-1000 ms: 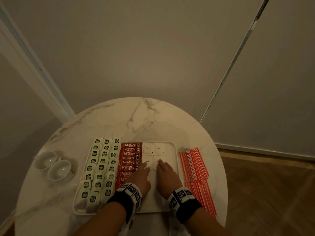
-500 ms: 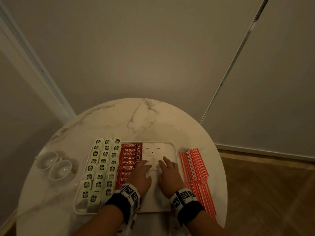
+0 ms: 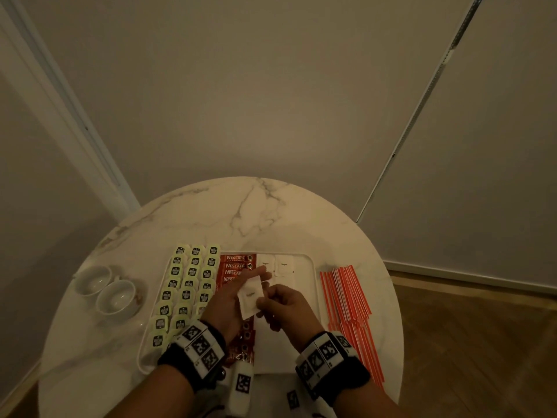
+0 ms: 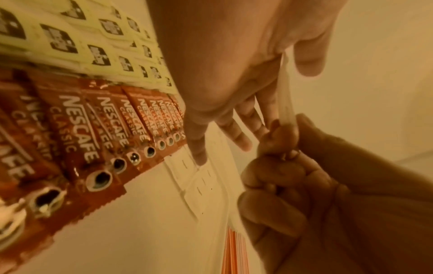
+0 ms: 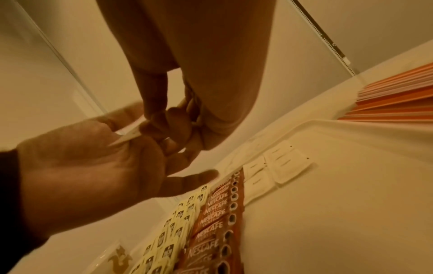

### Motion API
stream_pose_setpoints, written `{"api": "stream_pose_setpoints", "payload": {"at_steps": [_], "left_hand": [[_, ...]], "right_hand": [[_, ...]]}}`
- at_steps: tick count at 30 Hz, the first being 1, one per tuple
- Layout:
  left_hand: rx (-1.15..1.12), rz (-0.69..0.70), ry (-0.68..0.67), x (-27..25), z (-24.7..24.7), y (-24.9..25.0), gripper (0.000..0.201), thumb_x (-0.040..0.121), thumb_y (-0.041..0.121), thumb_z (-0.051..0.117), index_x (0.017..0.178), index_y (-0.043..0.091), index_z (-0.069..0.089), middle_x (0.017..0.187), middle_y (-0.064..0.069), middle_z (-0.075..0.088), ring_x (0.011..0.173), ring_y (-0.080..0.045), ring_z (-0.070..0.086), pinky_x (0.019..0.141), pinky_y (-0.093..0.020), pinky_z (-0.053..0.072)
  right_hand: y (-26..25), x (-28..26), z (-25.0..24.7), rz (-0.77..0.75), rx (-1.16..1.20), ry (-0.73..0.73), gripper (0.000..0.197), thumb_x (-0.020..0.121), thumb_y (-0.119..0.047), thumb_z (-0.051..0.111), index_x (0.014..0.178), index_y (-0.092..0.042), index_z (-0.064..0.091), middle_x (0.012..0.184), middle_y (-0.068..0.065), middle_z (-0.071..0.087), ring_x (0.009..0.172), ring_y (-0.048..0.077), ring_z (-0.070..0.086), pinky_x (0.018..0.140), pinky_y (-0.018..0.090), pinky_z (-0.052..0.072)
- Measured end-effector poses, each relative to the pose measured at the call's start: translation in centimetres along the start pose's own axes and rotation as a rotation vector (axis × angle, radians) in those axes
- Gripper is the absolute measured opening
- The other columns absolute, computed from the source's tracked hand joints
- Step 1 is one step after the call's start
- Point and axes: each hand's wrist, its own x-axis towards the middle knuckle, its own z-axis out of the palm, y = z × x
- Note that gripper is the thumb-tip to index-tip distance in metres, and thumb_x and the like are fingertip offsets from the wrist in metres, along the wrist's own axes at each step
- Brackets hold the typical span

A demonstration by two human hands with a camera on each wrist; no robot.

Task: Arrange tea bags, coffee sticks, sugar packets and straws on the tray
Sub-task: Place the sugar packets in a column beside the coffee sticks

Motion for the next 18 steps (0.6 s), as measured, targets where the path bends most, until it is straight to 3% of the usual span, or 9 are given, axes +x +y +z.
{"api": "stream_pose_setpoints", "payload": {"at_steps": [2, 5, 7, 9, 11, 13, 16, 18], "left_hand": [[0.192, 0.116, 0.055, -0.3, -0.2, 0.2, 0.022, 0.088, 0.02, 0.057, 0.101, 0.012, 0.072, 0.107, -0.013, 0.069, 0.098, -0.03, 0.063, 0.081, -0.039, 0.052], [0.509, 0.245, 0.134, -0.4, -1.2, 0.1, 0.012, 0.085, 0.02, 0.066, 0.096, 0.019, 0.072, 0.096, -0.002, 0.072, 0.093, -0.02, 0.066, 0.089, -0.04, 0.053], [0.475, 0.225, 0.158, -0.8, -0.9, 0.3, 0.021, 0.081, 0.031, 0.07, 0.099, 0.022, 0.068, 0.097, -0.002, 0.071, 0.09, -0.02, 0.067, 0.087, -0.043, 0.054], [0.361, 0.164, 0.107, -1.2, -0.1, 0.4, 0.029, 0.082, 0.032, 0.067, 0.102, 0.011, 0.063, 0.096, -0.01, 0.07, 0.082, -0.022, 0.068, 0.076, -0.036, 0.057], [0.394, 0.169, 0.056, -1.8, 1.1, 0.4, 0.019, 0.089, 0.021, 0.061, 0.097, 0.005, 0.065, 0.091, -0.011, 0.071, 0.076, -0.018, 0.069, 0.066, -0.025, 0.056], [0.46, 0.214, 0.094, -2.2, 1.7, 0.4, 0.015, 0.09, 0.017, 0.061, 0.091, 0.005, 0.069, 0.085, -0.01, 0.072, 0.071, -0.012, 0.07, 0.061, -0.018, 0.054], [0.487, 0.235, 0.158, -2.3, 1.8, 0.8, 0.014, 0.091, 0.011, 0.06, 0.089, 0.003, 0.07, 0.079, -0.009, 0.072, 0.062, -0.007, 0.068, 0.054, -0.015, 0.051], [0.485, 0.23, 0.181, -2.2, 1.6, 0.9, 0.013, 0.091, 0.009, 0.059, 0.09, 0.005, 0.071, 0.08, -0.009, 0.073, 0.064, -0.01, 0.069, 0.056, -0.019, 0.053]], "right_hand": [[-0.3, -0.2, -0.3, -0.028, -0.011, 0.035, 0.005, 0.089, -0.01, 0.063, 0.086, -0.01, 0.058, 0.07, 0.007, 0.058, 0.052, 0.01, 0.046, 0.048, 0.022, 0.037], [-0.5, -0.4, -0.7, -0.119, -0.07, 0.127, 0.013, 0.086, -0.017, 0.067, 0.082, -0.017, 0.054, 0.069, 0.0, 0.053, 0.055, 0.008, 0.044, 0.048, 0.022, 0.036], [-0.5, -0.4, -0.9, -0.21, -0.234, 0.252, 0.018, 0.085, -0.015, 0.067, 0.078, -0.022, 0.053, 0.067, -0.004, 0.051, 0.056, 0.004, 0.042, 0.052, 0.019, 0.037], [-0.5, -0.5, -0.5, -0.271, -0.415, 0.329, 0.022, 0.085, -0.011, 0.067, 0.077, -0.025, 0.051, 0.066, -0.008, 0.05, 0.056, 0.001, 0.043, 0.055, 0.016, 0.039], [-0.6, -0.9, 0.1, -0.309, -0.531, 0.328, 0.02, 0.086, -0.011, 0.064, 0.081, -0.025, 0.051, 0.071, -0.007, 0.053, 0.06, 0.003, 0.046, 0.058, 0.017, 0.041], [-0.7, -1.1, 0.2, -0.358, -0.601, 0.306, 0.02, 0.085, -0.008, 0.063, 0.085, -0.024, 0.05, 0.076, -0.008, 0.052, 0.065, 0.005, 0.046, 0.061, 0.018, 0.042], [-1.1, -1.4, 0.0, -0.454, -0.666, 0.234, 0.022, 0.085, -0.009, 0.063, 0.088, -0.026, 0.05, 0.082, -0.013, 0.049, 0.07, 0.004, 0.047, 0.064, 0.015, 0.041], [-1.3, -1.7, -0.3, -0.513, -0.657, 0.172, 0.016, 0.082, -0.02, 0.064, 0.092, -0.026, 0.052, 0.09, -0.014, 0.048, 0.076, 0.003, 0.048, 0.067, 0.014, 0.042]]}}
